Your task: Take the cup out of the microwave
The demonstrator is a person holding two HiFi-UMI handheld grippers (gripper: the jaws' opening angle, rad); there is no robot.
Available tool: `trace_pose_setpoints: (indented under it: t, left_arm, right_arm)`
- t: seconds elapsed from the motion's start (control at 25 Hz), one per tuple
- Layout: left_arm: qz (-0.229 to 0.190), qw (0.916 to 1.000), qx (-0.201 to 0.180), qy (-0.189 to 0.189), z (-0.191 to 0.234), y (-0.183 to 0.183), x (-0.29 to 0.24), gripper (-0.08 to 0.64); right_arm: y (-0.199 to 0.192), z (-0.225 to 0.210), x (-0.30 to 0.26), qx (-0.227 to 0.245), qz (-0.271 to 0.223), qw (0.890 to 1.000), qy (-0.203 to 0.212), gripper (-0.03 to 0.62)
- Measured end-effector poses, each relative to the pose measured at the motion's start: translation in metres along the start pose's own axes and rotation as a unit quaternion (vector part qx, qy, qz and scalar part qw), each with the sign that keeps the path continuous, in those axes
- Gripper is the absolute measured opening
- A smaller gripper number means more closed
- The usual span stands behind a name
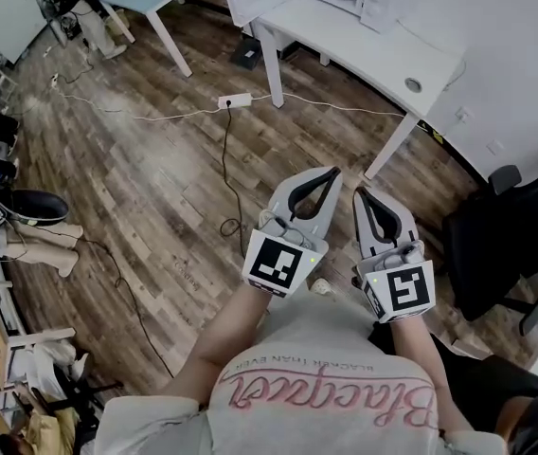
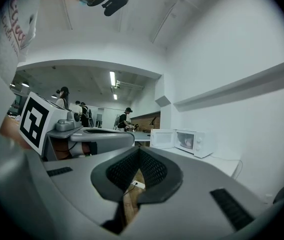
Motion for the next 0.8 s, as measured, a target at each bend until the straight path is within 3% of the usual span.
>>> trace_pose_setpoints:
  t: [0.36,0.8]
  left_arm:
    - [0.007,0.9999,-0.001,0.011,0.011,-0.012,-0.015,0.003]
    - [0.007,0.9999,-0.003,0.009,0.090,-0.023,-0.053,0.003]
  right_arm:
    - [-0.010,-0.016,-0.013,-0.016,-0.014,1.000,0.007,0.009]
    - [-0.008,-0.032,-0.100,-0.016,-0.009,1.000,0.007,0.009]
Point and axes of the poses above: the fingertips, and each gripper's own axes: x backward along the fingers, z to its left, y out of its top, the point moved 9 cm from there along x, backward along the fingers, and after that the axes turned 3 degrees about y, right-handed, at the moved point
